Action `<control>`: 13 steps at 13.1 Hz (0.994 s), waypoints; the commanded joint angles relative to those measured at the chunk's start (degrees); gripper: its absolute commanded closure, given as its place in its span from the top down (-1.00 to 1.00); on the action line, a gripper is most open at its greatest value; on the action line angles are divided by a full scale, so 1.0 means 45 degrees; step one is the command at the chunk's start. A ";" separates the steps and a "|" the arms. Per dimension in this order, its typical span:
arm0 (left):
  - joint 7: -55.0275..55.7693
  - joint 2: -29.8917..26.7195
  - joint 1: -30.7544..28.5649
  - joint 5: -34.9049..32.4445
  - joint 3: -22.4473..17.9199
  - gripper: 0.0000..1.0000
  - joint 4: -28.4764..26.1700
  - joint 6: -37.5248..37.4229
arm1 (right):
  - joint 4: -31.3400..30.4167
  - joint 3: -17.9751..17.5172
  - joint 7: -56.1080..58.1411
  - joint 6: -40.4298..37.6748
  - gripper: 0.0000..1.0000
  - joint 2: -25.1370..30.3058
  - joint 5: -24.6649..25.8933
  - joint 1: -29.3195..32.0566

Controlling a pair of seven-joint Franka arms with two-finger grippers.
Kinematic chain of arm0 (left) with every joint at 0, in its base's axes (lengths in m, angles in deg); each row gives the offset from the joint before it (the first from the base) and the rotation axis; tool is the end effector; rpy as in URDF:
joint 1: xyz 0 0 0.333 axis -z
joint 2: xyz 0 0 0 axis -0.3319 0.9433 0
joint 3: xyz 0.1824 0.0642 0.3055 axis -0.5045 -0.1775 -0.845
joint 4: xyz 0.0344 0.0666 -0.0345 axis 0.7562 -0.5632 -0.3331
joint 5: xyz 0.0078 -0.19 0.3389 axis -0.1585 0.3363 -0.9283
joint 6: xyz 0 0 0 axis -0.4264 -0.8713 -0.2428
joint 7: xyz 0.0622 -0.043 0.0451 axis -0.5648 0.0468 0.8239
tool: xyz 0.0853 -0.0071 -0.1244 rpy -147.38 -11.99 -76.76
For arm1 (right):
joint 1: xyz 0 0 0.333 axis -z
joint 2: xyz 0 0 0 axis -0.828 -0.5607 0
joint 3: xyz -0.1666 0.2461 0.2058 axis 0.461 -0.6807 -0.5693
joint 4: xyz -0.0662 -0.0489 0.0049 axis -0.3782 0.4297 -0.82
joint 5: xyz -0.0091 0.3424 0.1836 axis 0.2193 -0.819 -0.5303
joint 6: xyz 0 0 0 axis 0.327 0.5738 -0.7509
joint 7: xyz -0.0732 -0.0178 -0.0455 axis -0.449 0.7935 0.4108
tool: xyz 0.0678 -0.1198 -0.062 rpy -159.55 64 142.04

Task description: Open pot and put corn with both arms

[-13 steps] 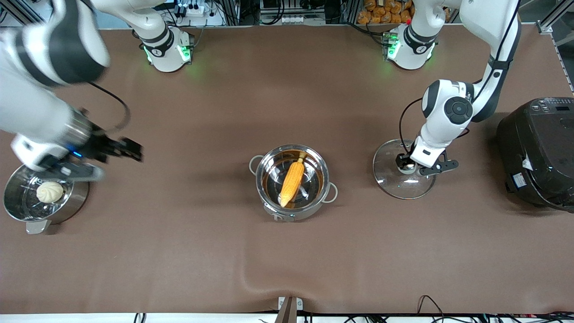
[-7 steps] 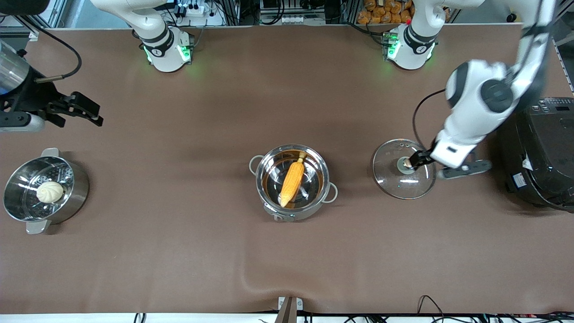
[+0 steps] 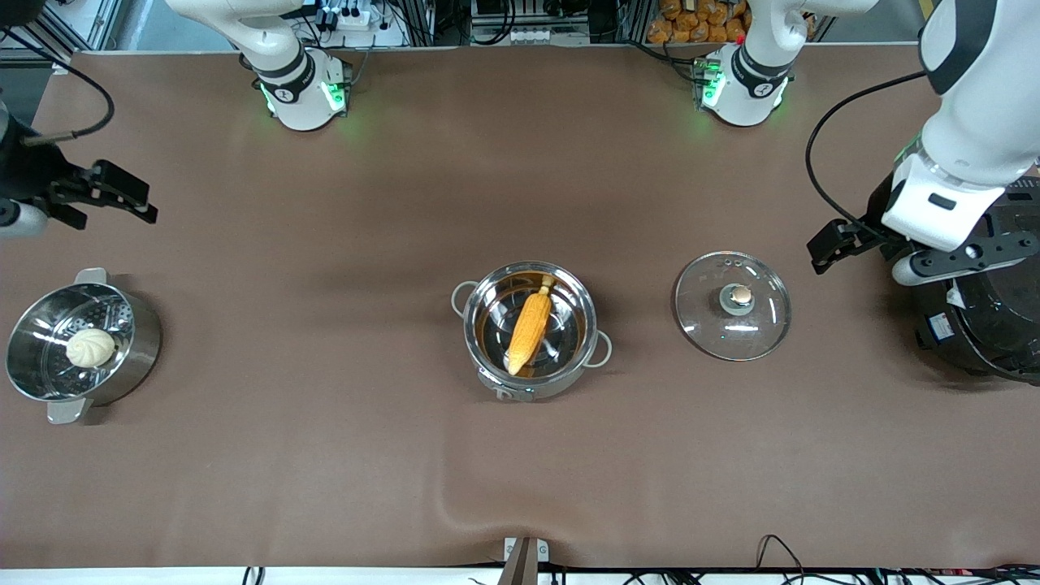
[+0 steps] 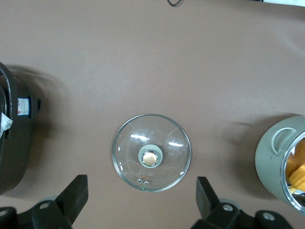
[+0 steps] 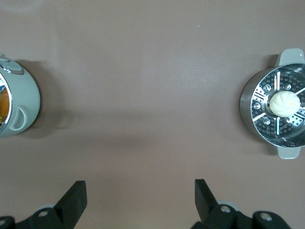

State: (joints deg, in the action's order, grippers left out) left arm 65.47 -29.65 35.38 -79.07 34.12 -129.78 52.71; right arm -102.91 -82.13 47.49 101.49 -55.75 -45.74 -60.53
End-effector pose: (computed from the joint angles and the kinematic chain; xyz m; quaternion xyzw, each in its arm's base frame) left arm 0.5770 -0.1111 0.5908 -0.9944 -0.0888 -0.0545 0.0168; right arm 0.5466 0.0179 0.6432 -0.9993 -0.0245 0.0056 0.0290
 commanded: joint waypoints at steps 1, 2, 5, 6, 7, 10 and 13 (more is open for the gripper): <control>-0.0469 -0.0361 -0.0136 -0.0023 0.0023 1.00 0.0121 -0.0569 | 0.0644 -0.0223 0.0224 -0.0598 1.00 -0.0191 0.0158 0.0347; -0.0664 -0.0400 -0.0136 -0.0004 0.0004 1.00 0.0141 -0.0570 | 0.0644 -0.0223 0.0225 -0.0618 1.00 -0.0191 0.0062 0.0560; -0.0860 -0.0304 -0.0194 -0.0023 -0.0113 1.00 0.0531 -0.0570 | 0.0644 -0.0242 0.0225 -0.0618 1.00 -0.0191 -0.0037 0.0699; -0.1016 -0.0245 -0.0252 -0.0023 -0.0288 1.00 0.0668 -0.0570 | 0.0644 -0.0243 0.0225 -0.0618 1.00 -0.0191 -0.0056 0.0680; -0.1231 -0.0167 -0.0292 -0.0004 -0.0425 1.00 0.0901 -0.0570 | 0.0644 -0.0243 0.0225 -0.0638 1.00 -0.0191 -0.0056 0.0680; -0.1448 0.0302 -0.0993 0.0872 -0.0369 1.00 0.1352 -0.0550 | 0.0625 -0.0243 0.0225 -0.0638 1.00 -0.0191 -0.0056 0.0718; -0.1914 0.0146 -0.2219 0.0954 0.0700 1.00 0.1274 -0.0570 | 0.0625 -0.0243 0.0225 -0.0657 1.00 -0.0191 -0.0056 0.0699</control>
State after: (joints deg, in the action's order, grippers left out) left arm 59.12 -29.63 29.60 -76.07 33.46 -125.93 51.34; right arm -101.57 -82.26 47.73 99.58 -55.88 -45.75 -58.69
